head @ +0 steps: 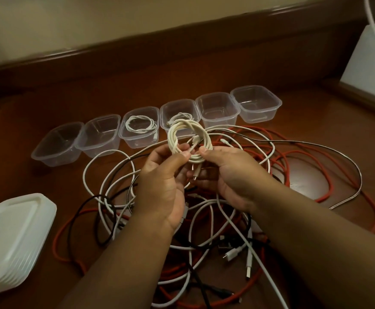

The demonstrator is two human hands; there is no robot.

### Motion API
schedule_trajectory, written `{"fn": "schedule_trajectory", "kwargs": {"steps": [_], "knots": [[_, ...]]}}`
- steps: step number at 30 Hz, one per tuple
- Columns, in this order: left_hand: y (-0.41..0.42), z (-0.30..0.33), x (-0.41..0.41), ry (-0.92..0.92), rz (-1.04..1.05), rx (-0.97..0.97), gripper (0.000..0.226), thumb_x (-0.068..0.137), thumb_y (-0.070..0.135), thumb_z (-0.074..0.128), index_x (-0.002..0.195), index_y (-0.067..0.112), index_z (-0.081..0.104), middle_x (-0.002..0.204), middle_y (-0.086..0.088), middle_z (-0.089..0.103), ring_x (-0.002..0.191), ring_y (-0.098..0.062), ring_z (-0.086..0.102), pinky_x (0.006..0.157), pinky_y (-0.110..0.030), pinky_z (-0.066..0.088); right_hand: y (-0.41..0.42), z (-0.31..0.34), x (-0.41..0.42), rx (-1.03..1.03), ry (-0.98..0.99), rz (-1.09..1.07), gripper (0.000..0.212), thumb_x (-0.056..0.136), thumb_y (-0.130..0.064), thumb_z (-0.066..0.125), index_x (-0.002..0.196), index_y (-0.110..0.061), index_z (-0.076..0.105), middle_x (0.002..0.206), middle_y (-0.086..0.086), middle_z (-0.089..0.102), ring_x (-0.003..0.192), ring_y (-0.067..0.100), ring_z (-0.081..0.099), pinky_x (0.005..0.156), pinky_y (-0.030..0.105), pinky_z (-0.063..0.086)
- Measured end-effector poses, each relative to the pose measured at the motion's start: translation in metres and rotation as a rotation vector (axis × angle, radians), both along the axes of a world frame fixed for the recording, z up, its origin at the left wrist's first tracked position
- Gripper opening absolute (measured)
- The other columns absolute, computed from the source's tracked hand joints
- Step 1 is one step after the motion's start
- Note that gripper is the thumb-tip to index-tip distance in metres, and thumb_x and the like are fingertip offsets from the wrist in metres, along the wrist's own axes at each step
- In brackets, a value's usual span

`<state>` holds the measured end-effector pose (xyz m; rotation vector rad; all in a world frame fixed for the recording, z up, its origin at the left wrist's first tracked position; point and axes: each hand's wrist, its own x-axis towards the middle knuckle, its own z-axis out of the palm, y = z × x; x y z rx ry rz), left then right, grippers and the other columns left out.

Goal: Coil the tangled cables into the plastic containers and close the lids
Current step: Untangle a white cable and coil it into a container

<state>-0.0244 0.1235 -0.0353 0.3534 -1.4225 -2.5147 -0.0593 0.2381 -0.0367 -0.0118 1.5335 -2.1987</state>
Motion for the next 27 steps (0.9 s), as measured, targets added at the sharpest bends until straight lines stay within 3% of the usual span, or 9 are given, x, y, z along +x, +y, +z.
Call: {"fn": "schedule_trajectory", "kwargs": {"steps": [6,9,12,16,21,24,27], "knots": [[-0.0011,-0.0007,-0.0005,-0.009,-0.046,0.005,0.046,0.081,-0.015,0.05,0.116,0.014,0.058,0.096,-0.007,0.073,0.085,-0.018,0.07,0.064,-0.024,0.053,-0.0013,-0.0013,0.0009,0.01,0.006,0.006,0.029,0.103,-0.022,0.047,0.11,-0.003,0.066,0.09,0.013,0.073,0.074,0.022,0.069,0.076,0.037,0.058],[-0.0014,-0.0009,-0.0016,0.006,-0.037,-0.021,0.045,0.08,-0.016,0.049,0.113,0.014,0.058,0.089,-0.005,0.072,0.088,-0.019,0.069,0.065,-0.026,0.052,-0.0015,-0.0005,0.0009,-0.014,-0.011,0.005,0.029,0.103,-0.021,0.047,0.11,-0.001,0.067,0.099,0.018,0.074,0.083,0.028,0.071,0.086,0.044,0.058],[-0.0006,-0.0011,-0.0016,0.044,-0.059,-0.002,0.04,0.08,-0.017,0.046,0.1,0.015,0.059,0.078,-0.001,0.07,0.08,-0.017,0.07,0.057,-0.024,0.052,-0.0033,0.001,0.002,-0.079,-0.052,0.005,0.03,0.103,-0.019,0.045,0.114,0.002,0.065,0.109,0.022,0.071,0.097,0.037,0.068,0.094,0.049,0.054],[-0.0015,-0.0014,-0.0033,0.078,-0.087,-0.009,0.039,0.079,-0.018,0.044,0.1,0.012,0.057,0.072,0.0,0.065,0.071,-0.015,0.066,0.047,-0.02,0.045,-0.0019,0.0018,0.0016,-0.157,-0.137,0.041,0.032,0.104,-0.018,0.042,0.119,0.002,0.061,0.104,0.02,0.069,0.086,0.028,0.065,0.082,0.038,0.057],[0.0,-0.0038,-0.0027,0.132,-0.151,-0.167,0.046,0.075,-0.014,0.052,0.114,0.013,0.053,0.075,0.002,0.065,0.075,-0.013,0.065,0.049,-0.022,0.043,-0.0007,-0.0001,-0.0017,-0.19,-0.205,0.116,0.043,0.103,-0.025,0.036,0.127,0.001,0.059,0.095,0.014,0.063,0.063,0.017,0.058,0.067,0.029,0.049],[0.0002,-0.0039,-0.002,0.167,-0.177,-0.255,0.053,0.065,-0.005,0.055,0.115,0.011,0.05,0.077,0.001,0.065,0.071,-0.012,0.062,0.049,-0.022,0.044,-0.0005,-0.0005,-0.0028,-0.263,-0.233,0.195,0.048,0.101,-0.026,0.029,0.127,0.003,0.058,0.085,0.011,0.061,0.056,0.016,0.051,0.066,0.03,0.042],[-0.001,-0.0028,-0.0011,0.173,-0.207,-0.295,0.055,0.066,-0.005,0.053,0.118,0.009,0.046,0.078,-0.001,0.065,0.06,-0.016,0.056,0.045,-0.024,0.044,0.0007,0.0003,-0.0034,-0.277,-0.251,0.267,0.047,0.099,-0.028,0.025,0.116,-0.005,0.062,0.078,0.009,0.058,0.057,0.017,0.044,0.066,0.033,0.044]]}}
